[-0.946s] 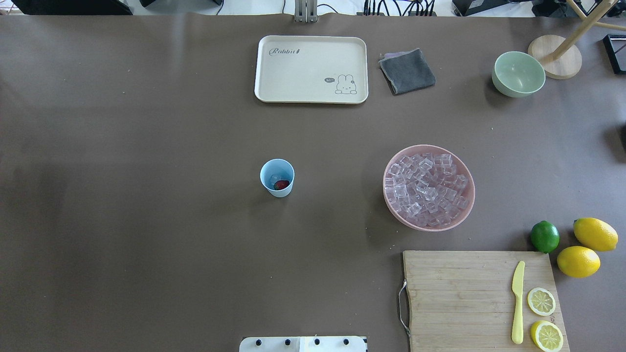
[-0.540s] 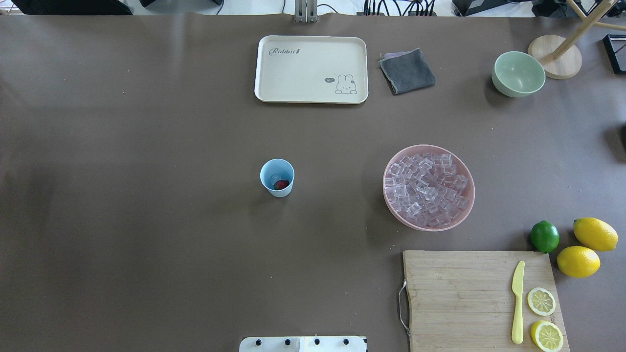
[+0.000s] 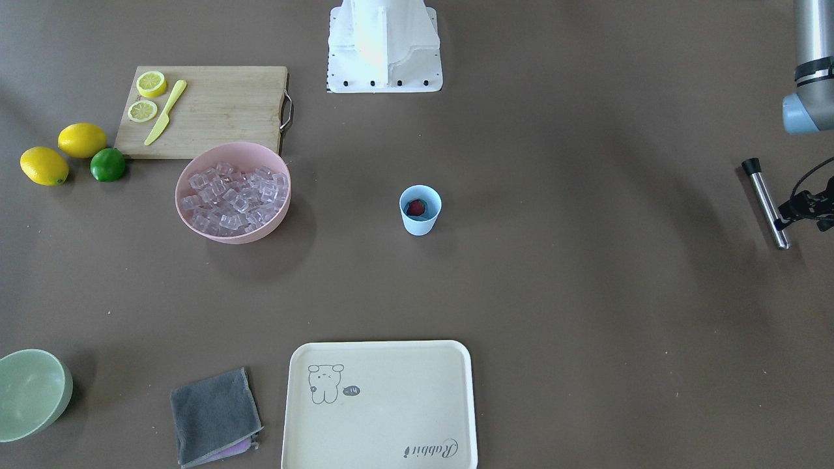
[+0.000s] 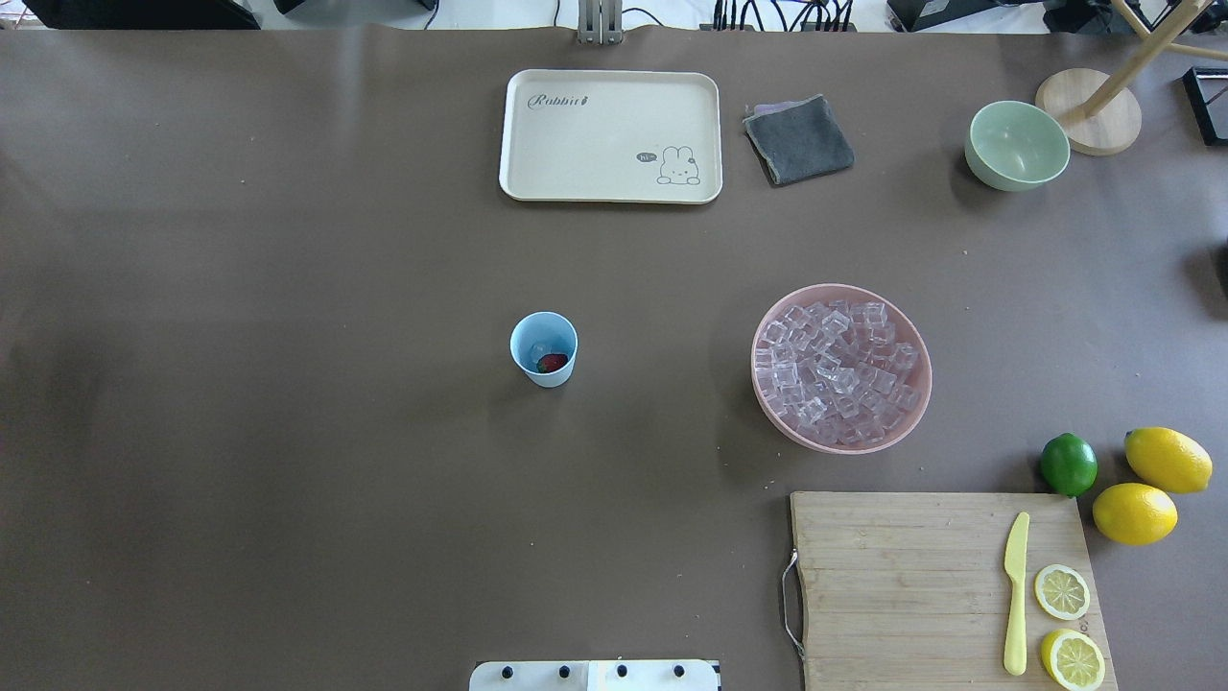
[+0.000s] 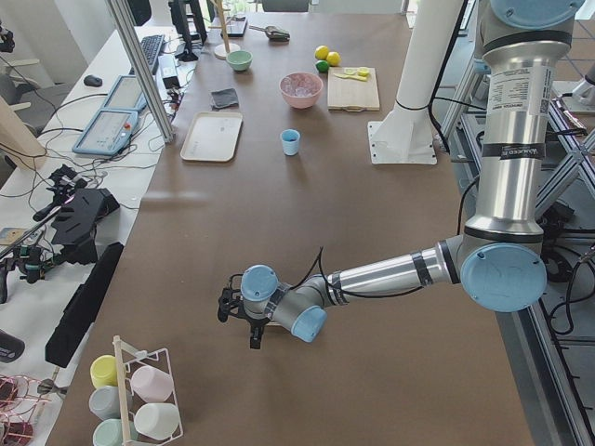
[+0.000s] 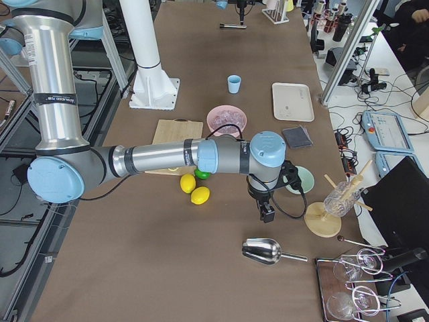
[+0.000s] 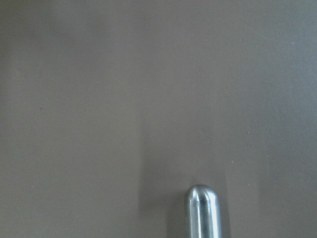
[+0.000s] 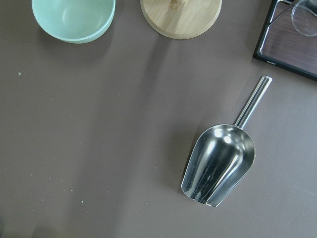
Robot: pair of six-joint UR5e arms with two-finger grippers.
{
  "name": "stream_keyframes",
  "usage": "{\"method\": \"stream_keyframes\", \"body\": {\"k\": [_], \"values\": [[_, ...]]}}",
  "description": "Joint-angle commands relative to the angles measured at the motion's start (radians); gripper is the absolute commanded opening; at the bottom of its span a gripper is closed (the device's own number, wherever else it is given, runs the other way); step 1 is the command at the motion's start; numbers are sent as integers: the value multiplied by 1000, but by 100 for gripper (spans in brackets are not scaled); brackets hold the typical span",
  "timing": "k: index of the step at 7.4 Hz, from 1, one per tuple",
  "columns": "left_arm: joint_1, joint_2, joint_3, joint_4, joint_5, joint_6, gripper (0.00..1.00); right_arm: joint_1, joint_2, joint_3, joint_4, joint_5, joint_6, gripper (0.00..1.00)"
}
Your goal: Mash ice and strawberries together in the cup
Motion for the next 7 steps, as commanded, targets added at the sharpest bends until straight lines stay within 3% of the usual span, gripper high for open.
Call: {"method": "stream_keyframes", "body": {"k": [1, 4, 6, 7], "values": [[6, 5, -10, -6, 2, -7, 98, -1, 0, 0, -1, 8, 1, 100], [35, 23, -7, -66, 2, -7, 96, -1, 7, -6, -1, 6, 2, 100], [45, 37, -6, -87, 20, -7, 82, -1, 1, -1, -1, 11, 2, 100], [58, 40, -7, -90, 20, -7, 66, -1, 1, -4, -1, 11, 2, 100]]}}
